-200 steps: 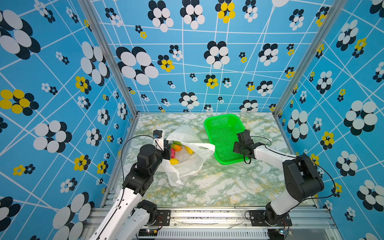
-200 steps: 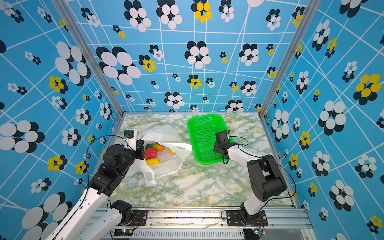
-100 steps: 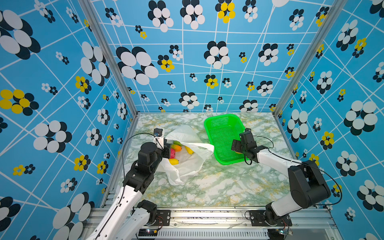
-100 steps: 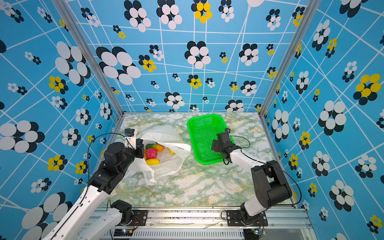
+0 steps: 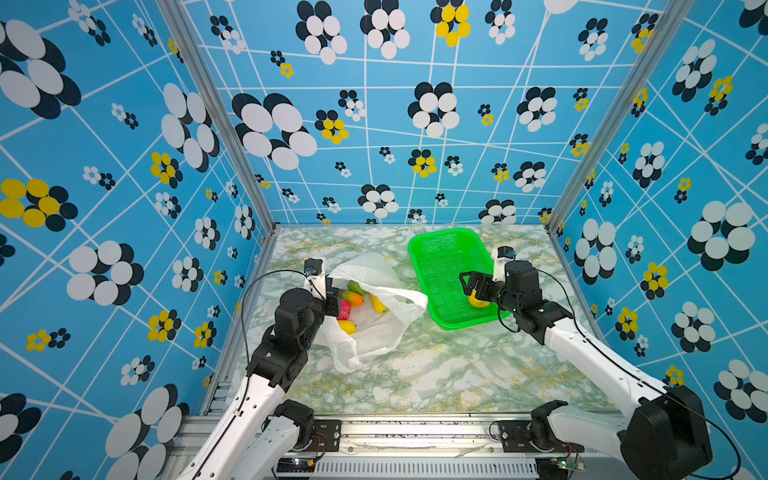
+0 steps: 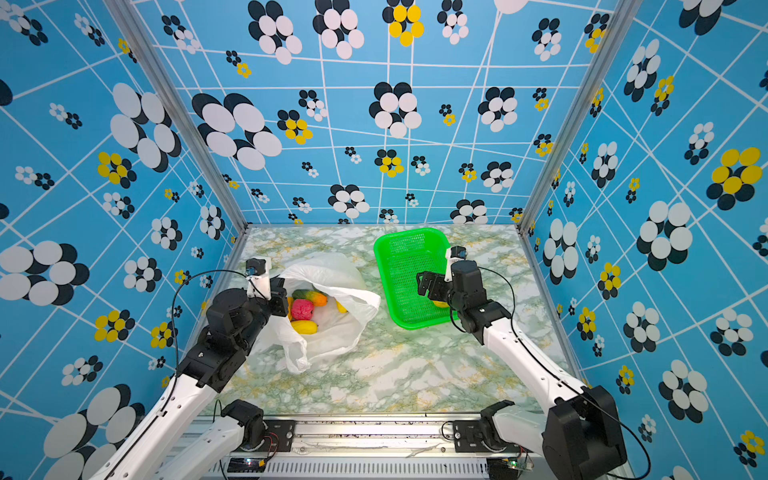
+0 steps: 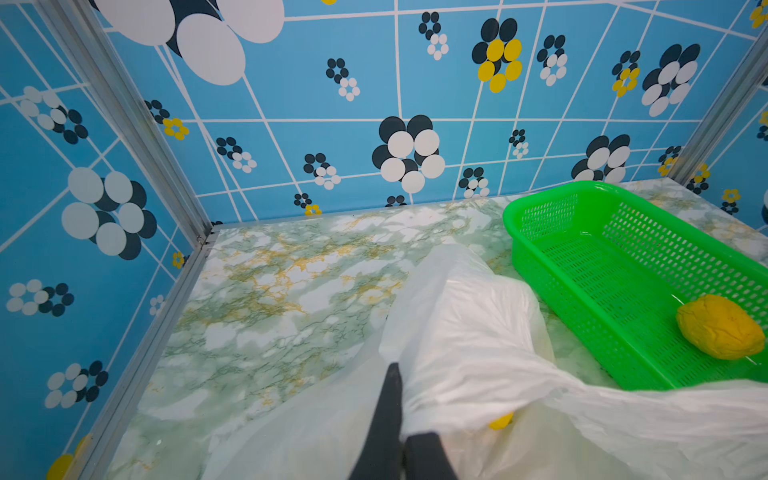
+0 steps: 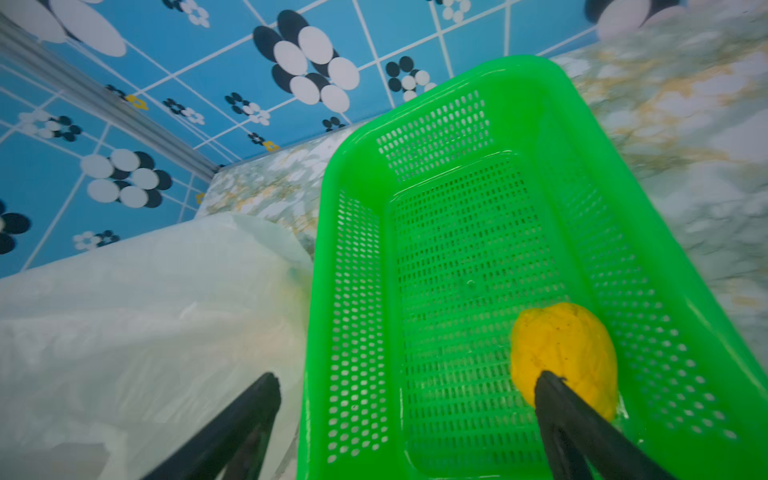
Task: Untie the knot of the plastic bag and take out the fruit
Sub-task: 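Lower the yellow fruit into the green basket and open the right gripper, then move the right gripper back into the bag toward the remaining fruit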
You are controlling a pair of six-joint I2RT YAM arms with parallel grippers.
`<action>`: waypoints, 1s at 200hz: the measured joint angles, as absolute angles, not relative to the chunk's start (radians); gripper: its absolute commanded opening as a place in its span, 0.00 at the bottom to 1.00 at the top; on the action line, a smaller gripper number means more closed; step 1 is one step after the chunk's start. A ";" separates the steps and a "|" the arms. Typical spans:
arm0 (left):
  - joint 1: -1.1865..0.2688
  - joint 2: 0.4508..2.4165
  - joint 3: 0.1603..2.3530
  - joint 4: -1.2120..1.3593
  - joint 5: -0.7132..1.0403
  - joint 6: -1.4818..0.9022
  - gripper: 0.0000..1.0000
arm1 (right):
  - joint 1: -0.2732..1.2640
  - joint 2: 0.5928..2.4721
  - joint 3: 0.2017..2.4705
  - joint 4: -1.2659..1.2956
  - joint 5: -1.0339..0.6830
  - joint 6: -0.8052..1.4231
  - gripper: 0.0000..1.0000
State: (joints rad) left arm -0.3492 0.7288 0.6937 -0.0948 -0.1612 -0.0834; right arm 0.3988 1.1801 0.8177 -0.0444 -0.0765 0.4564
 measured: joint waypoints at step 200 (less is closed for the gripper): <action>-0.333 0.707 0.561 -0.022 -0.050 -0.262 0.00 | 1.142 1.857 1.053 0.481 0.193 0.299 0.58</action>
